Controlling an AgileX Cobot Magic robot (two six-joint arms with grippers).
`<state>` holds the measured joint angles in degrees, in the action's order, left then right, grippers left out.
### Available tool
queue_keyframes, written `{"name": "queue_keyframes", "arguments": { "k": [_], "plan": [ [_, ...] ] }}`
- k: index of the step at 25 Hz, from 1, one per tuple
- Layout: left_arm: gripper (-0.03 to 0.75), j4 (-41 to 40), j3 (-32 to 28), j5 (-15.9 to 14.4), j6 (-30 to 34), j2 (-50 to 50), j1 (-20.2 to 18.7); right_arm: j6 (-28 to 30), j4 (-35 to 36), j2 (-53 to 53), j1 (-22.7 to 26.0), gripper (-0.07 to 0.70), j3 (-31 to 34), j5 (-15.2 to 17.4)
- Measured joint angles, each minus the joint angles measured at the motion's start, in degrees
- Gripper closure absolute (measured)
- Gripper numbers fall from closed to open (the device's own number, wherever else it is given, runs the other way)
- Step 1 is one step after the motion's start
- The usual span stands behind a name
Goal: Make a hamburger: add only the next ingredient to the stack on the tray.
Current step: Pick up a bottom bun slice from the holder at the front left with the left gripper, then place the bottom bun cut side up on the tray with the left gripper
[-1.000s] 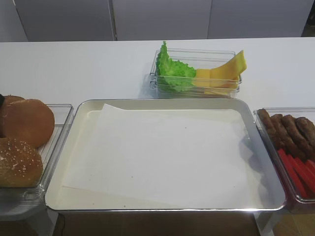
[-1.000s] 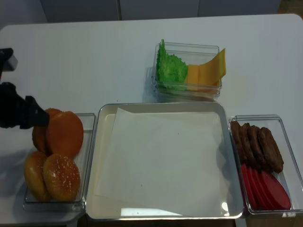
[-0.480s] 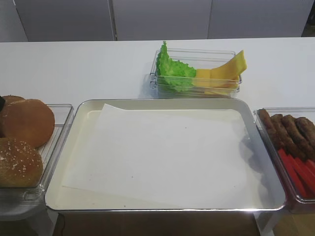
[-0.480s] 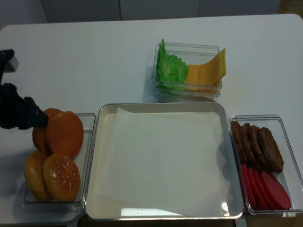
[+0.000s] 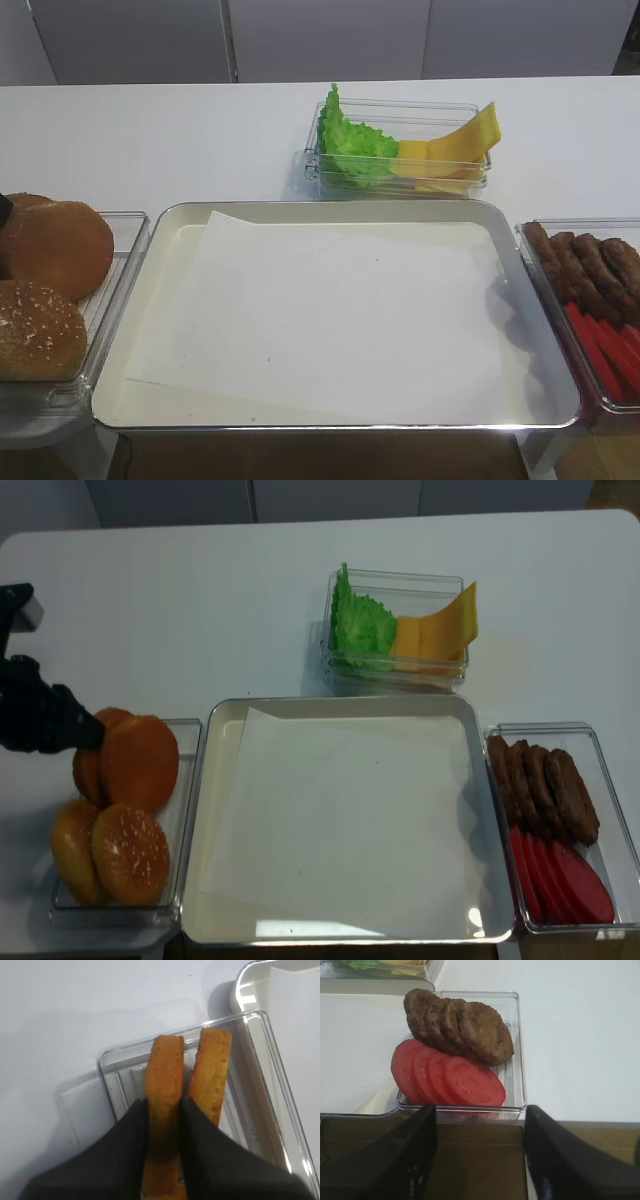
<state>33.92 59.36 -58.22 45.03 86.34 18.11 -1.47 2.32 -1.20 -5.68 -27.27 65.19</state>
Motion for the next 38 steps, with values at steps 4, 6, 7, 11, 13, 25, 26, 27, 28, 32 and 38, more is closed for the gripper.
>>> {"name": "queue_keyframes", "arguments": {
  "k": [4, 6, 7, 11, 13, 25, 26, 27, 28, 32, 38],
  "plan": [
    [0.575, 0.03, 0.00, -0.13, 0.05, -0.11, 0.00, 0.00, 0.00, 0.00, 0.00, 0.200, 0.00, 0.00],
    [0.577, 0.07, 0.00, -0.13, 0.05, -0.31, 0.00, 0.12, 0.00, 0.00, 0.00, 0.200, 0.00, 0.00],
    [0.578, 0.07, 0.00, -0.13, 0.05, -0.34, 0.00, 0.12, 0.00, 0.00, 0.00, 0.200, 0.00, 0.00],
    [0.578, -0.05, 0.00, 1.50, 0.05, -2.80, 0.00, 0.25, 0.00, 0.00, 0.00, 0.200, 0.00, 0.00],
    [0.580, -0.17, 0.00, 3.80, 0.05, -4.92, 0.00, 0.25, 0.00, 0.00, 0.00, 0.200, 0.00, 0.00],
    [0.581, 2.90, 1.82, 14.75, 0.05, -19.23, -1.26, 0.25, 0.00, 0.00, 0.00, 0.200, 0.00, 0.00],
    [0.581, 3.31, 1.96, 14.31, 0.05, -20.09, -2.56, 0.25, 0.00, 0.00, 0.00, 0.200, 0.00, 0.00],
    [0.581, 3.32, 1.95, 13.78, 0.05, -20.87, -3.95, 0.25, 0.00, 0.00, 0.00, 0.200, 0.00, 0.00],
    [0.581, 3.32, 1.95, 13.21, -0.05, -21.34, -5.93, 0.25, 0.00, 0.00, 0.00, 0.200, 0.00, 0.00],
    [0.581, 1.86, 1.95, 12.24, -2.72, -22.71, -15.70, 0.25, 0.00, 0.00, 0.00, 0.200, 0.00, 0.00],
    [0.581, -10.17, 1.95, 12.80, -10.73, -22.75, -34.45, 0.25, 0.00, 0.00, 0.00, 0.200, 0.00, 0.00]
  ]
}}
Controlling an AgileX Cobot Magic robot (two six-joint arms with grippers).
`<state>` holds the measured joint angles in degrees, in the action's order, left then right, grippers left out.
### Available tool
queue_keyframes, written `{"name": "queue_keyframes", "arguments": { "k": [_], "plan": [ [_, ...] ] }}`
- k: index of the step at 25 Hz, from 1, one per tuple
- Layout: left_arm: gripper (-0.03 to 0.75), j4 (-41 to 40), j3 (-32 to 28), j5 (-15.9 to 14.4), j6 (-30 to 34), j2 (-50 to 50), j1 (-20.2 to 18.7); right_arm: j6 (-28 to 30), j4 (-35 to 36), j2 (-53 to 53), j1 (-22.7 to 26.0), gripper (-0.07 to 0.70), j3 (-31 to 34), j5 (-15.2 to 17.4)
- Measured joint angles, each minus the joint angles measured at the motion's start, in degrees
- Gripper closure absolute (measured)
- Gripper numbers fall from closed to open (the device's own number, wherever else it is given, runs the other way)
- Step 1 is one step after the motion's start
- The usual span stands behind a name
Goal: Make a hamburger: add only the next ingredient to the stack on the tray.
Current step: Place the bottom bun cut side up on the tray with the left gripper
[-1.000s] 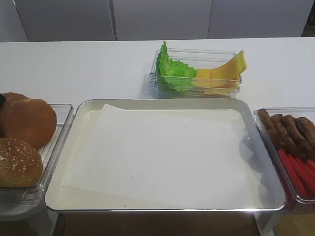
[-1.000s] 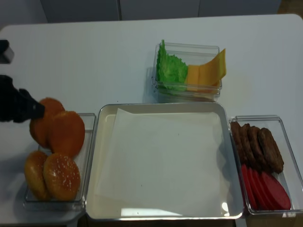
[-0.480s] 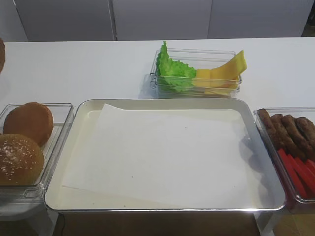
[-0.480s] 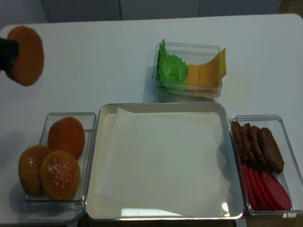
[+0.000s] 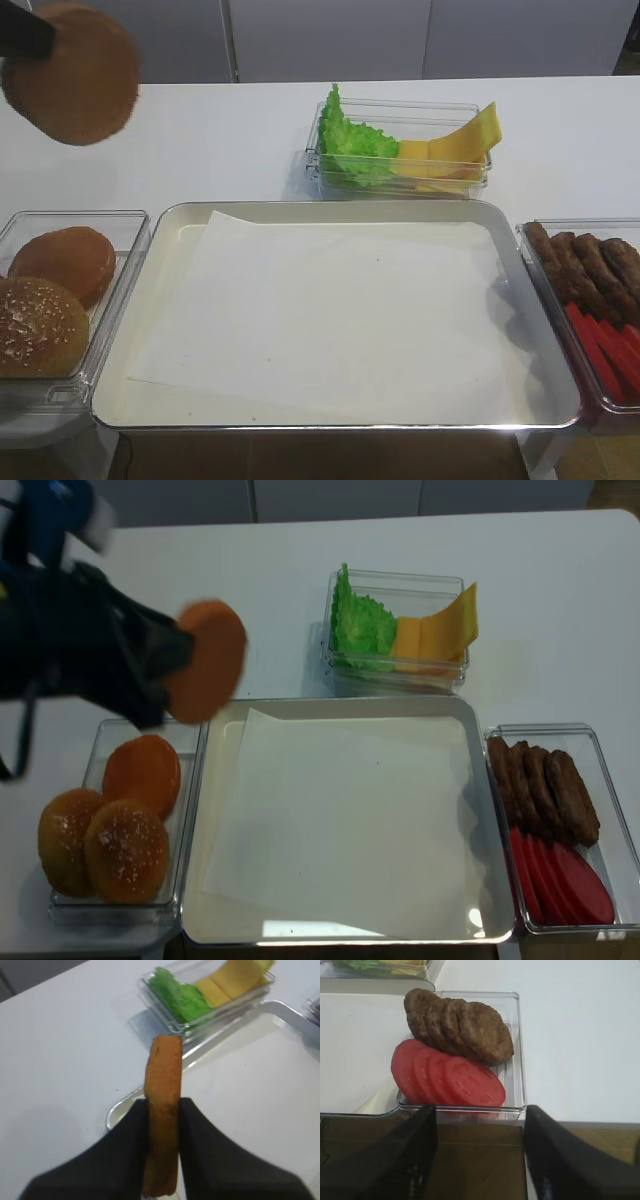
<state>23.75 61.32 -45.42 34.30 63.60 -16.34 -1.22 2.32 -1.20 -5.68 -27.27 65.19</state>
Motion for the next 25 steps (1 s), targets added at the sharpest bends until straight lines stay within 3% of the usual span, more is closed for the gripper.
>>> {"name": "queue_keyframes", "arguments": {
  "k": [4, 9, 13, 16, 19, 25],
  "plan": [
    [0.582, -16.27, 0.00, 1.69, -15.50, 0.69, -13.43, 0.00, 0.00, 0.00, 0.00, 0.200, 0.00, 0.00],
    [0.582, -39.73, 0.00, 2.72, -39.54, 5.73, -28.59, 0.00, 0.00, 0.00, 0.00, 0.200, 0.00, 0.00],
    [0.583, -59.26, 0.00, 0.35, -60.49, 12.88, -39.48, -0.11, 0.00, 0.00, 0.00, 0.200, 0.00, 0.00],
    [0.583, -70.24, 0.23, -3.03, -73.40, 18.15, -45.24, -0.11, 0.00, 0.00, 0.00, 0.200, 0.00, 0.00],
    [0.584, -74.40, 1.19, -4.97, -78.75, 22.64, -48.44, -0.11, 0.00, 0.00, 0.00, 0.200, 0.00, 0.00],
    [0.584, -76.57, 5.43, -7.20, -80.40, 29.08, -50.99, -0.11, 0.00, 0.00, 0.00, 0.200, 0.00, 0.00]
  ]
}}
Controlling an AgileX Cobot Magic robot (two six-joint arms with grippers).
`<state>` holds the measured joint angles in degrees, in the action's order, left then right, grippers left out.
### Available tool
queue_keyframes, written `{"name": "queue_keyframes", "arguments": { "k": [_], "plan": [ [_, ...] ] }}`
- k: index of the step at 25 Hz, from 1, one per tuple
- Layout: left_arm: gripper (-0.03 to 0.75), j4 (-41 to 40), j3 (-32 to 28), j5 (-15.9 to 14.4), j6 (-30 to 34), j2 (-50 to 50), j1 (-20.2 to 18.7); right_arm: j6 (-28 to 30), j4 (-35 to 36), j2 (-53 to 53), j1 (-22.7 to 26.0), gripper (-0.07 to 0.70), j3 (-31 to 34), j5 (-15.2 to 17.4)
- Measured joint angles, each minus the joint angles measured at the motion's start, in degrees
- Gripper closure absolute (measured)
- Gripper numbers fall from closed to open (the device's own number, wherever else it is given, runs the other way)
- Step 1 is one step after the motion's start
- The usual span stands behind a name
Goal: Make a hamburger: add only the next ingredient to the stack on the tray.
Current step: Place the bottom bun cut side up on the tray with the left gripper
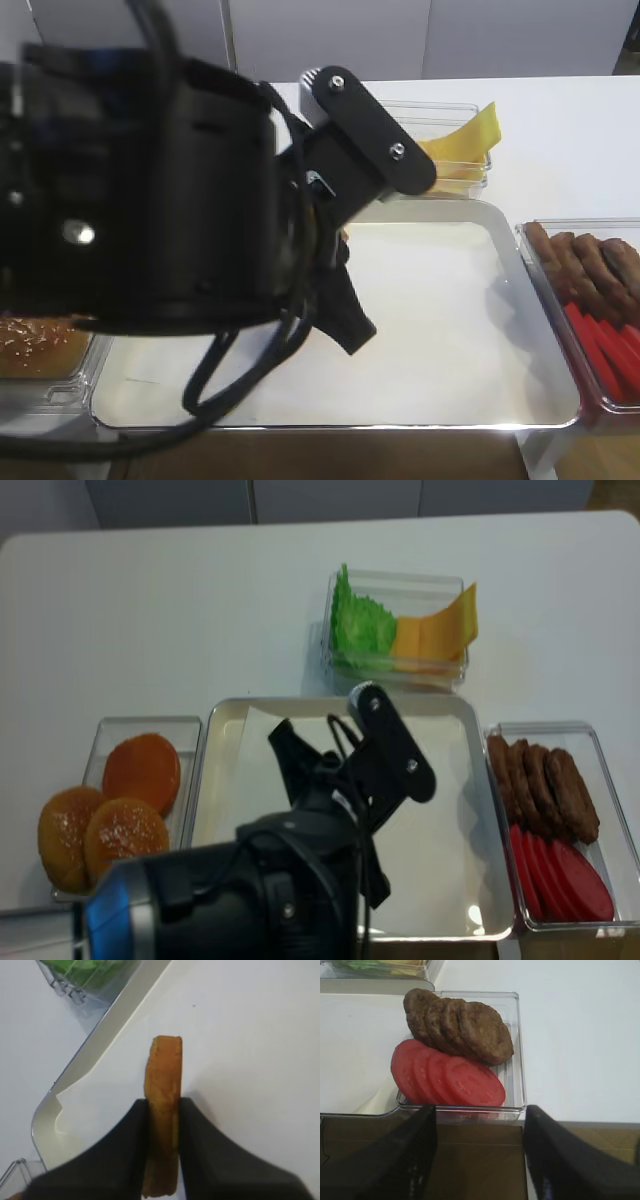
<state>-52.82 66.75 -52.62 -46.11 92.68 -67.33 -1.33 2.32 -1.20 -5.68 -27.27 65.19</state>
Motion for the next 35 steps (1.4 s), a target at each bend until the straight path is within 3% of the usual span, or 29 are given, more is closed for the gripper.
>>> {"name": "queue_keyframes", "arguments": {
  "k": [10, 24, 27, 35],
  "plan": [
    [0.584, -2.91, 4.18, -2.79, -0.09, 6.74, -1.05, 0.00, 0.00, 0.00, 0.00, 0.200, 0.00, 0.00],
    [0.583, -4.17, 4.56, -1.72, -1.16, 8.84, -1.51, 0.00, 0.00, 0.00, 0.00, 0.200, 0.00, 0.00],
    [0.534, -4.17, 4.60, -1.51, -1.27, 8.84, -1.51, 0.00, 0.00, 0.00, 0.00, 0.200, 0.00, 0.00],
    [0.261, -4.17, 4.69, -1.26, -1.39, 8.84, -1.66, 0.00, 0.00, 0.00, 0.00, 0.200, 0.00, 0.00]
  ]
}}
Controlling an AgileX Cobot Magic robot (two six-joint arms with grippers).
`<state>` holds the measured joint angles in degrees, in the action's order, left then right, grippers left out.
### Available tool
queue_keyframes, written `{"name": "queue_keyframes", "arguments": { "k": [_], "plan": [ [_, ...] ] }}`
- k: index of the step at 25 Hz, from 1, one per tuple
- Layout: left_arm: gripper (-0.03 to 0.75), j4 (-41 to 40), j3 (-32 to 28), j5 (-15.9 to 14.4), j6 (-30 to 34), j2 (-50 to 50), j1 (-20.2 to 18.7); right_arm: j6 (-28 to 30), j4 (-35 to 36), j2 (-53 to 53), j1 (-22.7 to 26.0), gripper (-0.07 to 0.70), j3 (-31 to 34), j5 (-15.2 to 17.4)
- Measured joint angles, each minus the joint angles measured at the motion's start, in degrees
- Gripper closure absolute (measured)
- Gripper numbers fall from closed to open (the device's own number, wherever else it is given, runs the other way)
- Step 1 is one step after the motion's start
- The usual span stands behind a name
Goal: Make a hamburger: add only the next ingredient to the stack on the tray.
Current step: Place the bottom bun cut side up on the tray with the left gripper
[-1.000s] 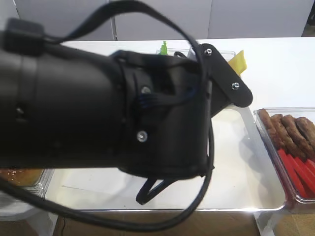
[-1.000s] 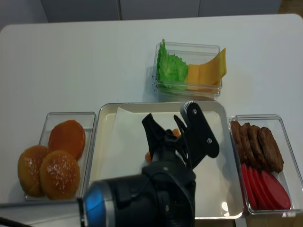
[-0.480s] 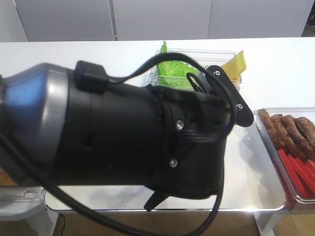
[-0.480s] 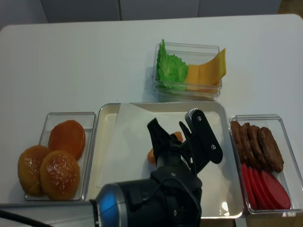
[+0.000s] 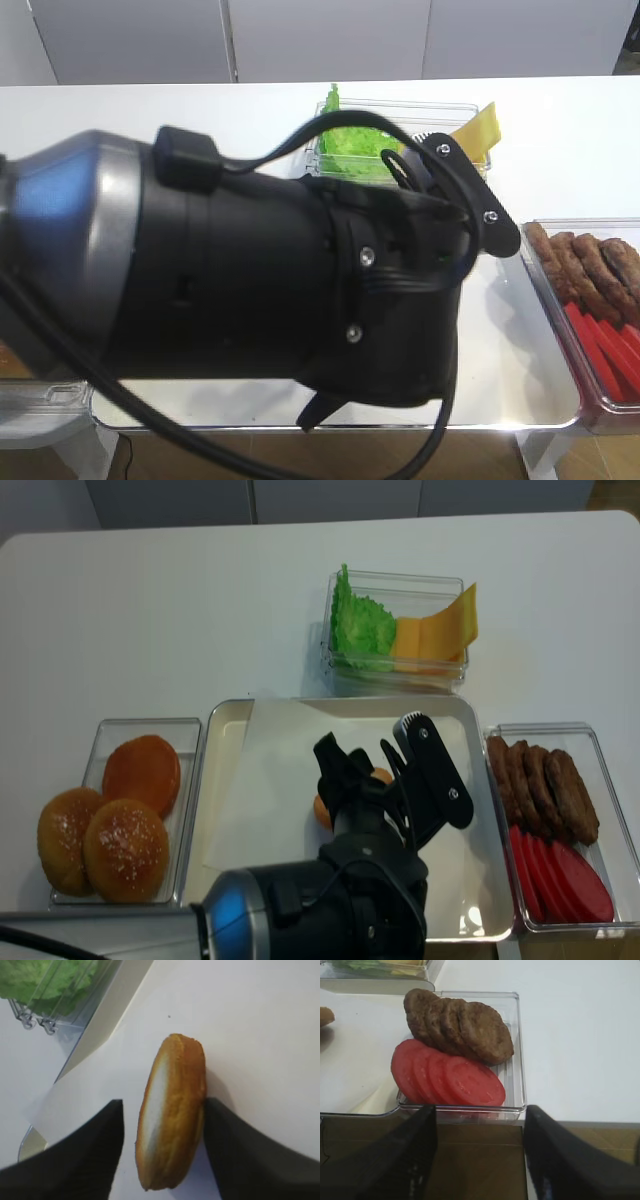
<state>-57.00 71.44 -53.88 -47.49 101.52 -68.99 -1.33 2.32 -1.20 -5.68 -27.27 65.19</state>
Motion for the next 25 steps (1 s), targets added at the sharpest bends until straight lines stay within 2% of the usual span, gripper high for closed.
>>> {"name": "queue_keyframes", "arguments": {
  "k": [4, 8, 11, 14, 19, 21, 22, 23, 25],
  "plan": [
    [0.200, 0.67, 1.08, -0.13, 0.27, 0.00, -0.83, 0.00, 0.00, 0.00, 0.00, 0.200, 0.00, 0.00],
    [0.190, 4.28, 4.32, -0.23, 2.68, 0.00, -1.63, 0.11, 0.00, 0.00, 0.00, 0.200, 0.00, 0.00],
    [0.190, 9.09, 6.94, -0.23, 7.58, 0.00, -1.65, 0.11, 0.00, 0.00, 0.00, 0.200, 0.00, 0.00],
    [0.191, 15.49, 8.82, -0.23, 14.21, 0.00, -0.11, 0.11, 0.00, 0.00, 0.00, 0.200, 0.00, 0.00],
    [0.194, 31.10, 9.51, -0.60, 28.53, 0.00, 7.81, -0.68, 0.00, 0.00, 0.00, 0.200, 0.00, 0.00],
    [0.202, 37.51, 9.51, -0.85, 33.37, -0.58, 12.43, -0.81, 0.00, 0.00, 0.00, 0.200, 0.00, 0.00],
    [0.208, 42.57, 9.51, -0.97, 36.55, -1.96, 16.94, -1.05, 0.00, 0.00, 0.00, 0.200, 0.00, 0.00],
    [0.208, 42.57, 9.51, -0.97, 36.55, -1.96, 16.94, -1.05, 0.00, 0.00, 0.00, 0.200, 0.00, 0.00],
    [0.211, 47.16, 9.61, -1.38, 39.33, -3.83, 22.20, -1.03, 0.00, 0.00, 0.00, 0.200, 0.00, 0.00]
  ]
}}
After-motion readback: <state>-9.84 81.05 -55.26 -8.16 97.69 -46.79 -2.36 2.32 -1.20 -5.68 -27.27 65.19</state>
